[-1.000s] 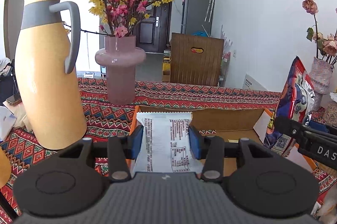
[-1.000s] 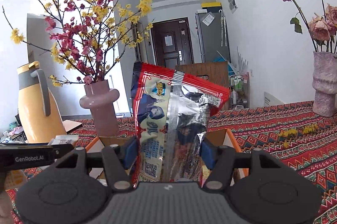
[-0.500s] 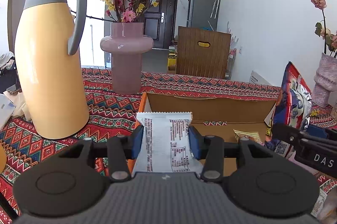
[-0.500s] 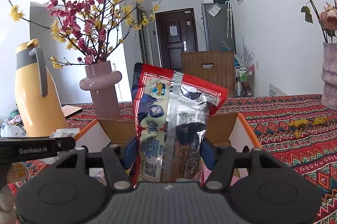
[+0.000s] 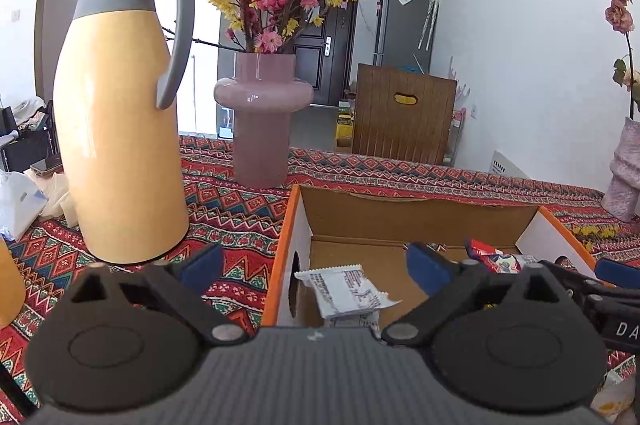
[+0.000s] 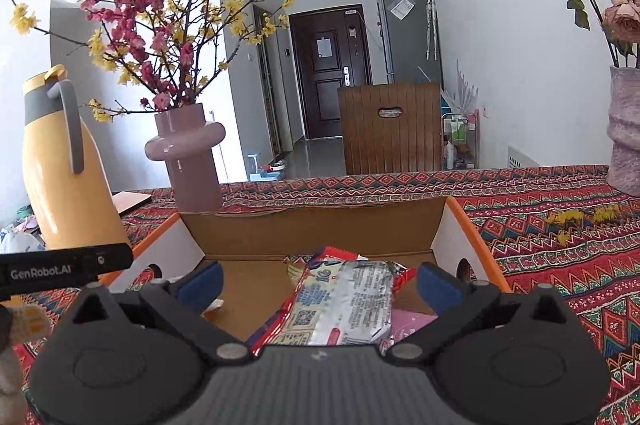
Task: Organize snacks
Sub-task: 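Open the left tool to drop the wrapper while the right tool releases the red bag into the box, then move both tools back to the snack pile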
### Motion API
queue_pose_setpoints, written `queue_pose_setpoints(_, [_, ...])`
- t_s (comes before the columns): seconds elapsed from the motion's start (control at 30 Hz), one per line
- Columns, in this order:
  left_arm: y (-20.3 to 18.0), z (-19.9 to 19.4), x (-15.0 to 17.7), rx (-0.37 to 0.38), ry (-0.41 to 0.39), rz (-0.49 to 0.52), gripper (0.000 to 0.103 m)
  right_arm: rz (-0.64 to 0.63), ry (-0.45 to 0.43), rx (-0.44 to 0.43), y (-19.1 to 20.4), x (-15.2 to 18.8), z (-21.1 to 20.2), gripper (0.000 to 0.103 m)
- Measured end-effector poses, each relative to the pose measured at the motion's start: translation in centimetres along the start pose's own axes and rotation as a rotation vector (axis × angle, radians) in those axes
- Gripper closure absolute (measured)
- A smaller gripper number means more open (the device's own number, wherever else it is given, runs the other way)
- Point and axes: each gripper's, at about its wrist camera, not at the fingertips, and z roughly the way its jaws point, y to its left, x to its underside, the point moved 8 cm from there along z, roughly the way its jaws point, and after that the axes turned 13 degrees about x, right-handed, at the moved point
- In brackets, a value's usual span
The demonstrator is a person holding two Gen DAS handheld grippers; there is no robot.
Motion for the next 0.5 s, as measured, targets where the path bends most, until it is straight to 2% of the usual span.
queue_pose_setpoints(0.5, [-0.3,-0.9,-0.6,0.011,-0.032,-0.01,0.0,0.035,-0.051,0.02,-1.3,-0.8,-1.5,0.0])
